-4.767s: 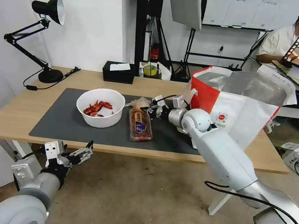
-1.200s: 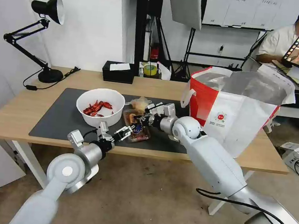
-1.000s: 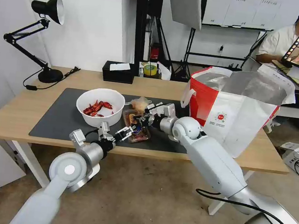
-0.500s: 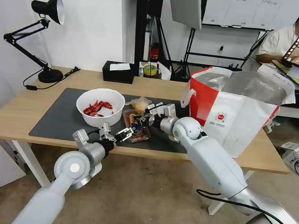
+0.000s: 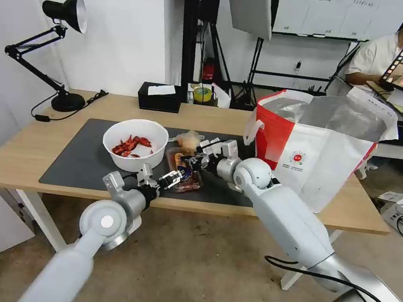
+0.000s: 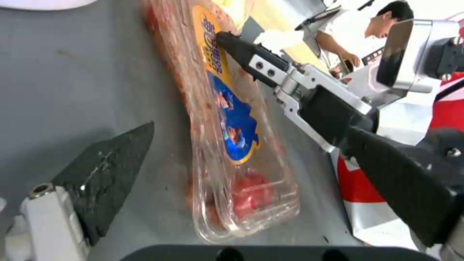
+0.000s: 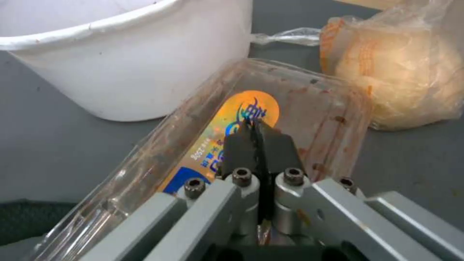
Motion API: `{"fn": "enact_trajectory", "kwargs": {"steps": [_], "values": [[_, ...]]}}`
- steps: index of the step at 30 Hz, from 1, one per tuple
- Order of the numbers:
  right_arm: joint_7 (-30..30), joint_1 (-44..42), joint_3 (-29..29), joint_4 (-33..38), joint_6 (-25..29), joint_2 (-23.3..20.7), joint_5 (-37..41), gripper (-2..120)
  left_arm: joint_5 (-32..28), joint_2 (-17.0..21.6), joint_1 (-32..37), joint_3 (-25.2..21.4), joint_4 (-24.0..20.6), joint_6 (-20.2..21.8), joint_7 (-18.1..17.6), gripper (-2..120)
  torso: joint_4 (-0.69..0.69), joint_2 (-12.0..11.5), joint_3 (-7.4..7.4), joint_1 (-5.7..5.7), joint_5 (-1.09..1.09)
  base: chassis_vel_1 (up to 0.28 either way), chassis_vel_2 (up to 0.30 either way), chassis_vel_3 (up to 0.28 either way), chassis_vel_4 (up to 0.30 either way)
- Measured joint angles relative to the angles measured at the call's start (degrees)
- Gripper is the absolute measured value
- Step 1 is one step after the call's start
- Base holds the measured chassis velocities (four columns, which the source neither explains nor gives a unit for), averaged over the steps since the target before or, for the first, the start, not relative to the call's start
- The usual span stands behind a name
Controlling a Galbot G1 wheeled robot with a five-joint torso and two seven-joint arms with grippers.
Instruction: Pick up the trash from the table and place it into the takeout bag.
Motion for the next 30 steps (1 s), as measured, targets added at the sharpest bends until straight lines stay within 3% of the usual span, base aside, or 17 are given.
{"fn": "enact_trajectory", "kwargs": {"steps": [25, 30], "values": [[-0.01, -0.57, 0.23, 0.99, -0.05, -1.07, 0.04, 0, -3.42, -1.01, -1.65, 1.26, 1.70, -0.07, -2.62, 100, 0.00, 0.00, 0.00, 0.00, 0.00, 0.000, 0.000, 0.000, 0.000], [-0.02, -0.49, 0.23, 0.99, -0.05, -1.01, 0.06, 0, -3.26, -1.04, -1.72, 1.44, 1.90, -0.19, -2.99, 95, 0.00, 0.00, 0.00, 0.00, 0.00, 0.000, 0.000, 0.000, 0.000]]}}
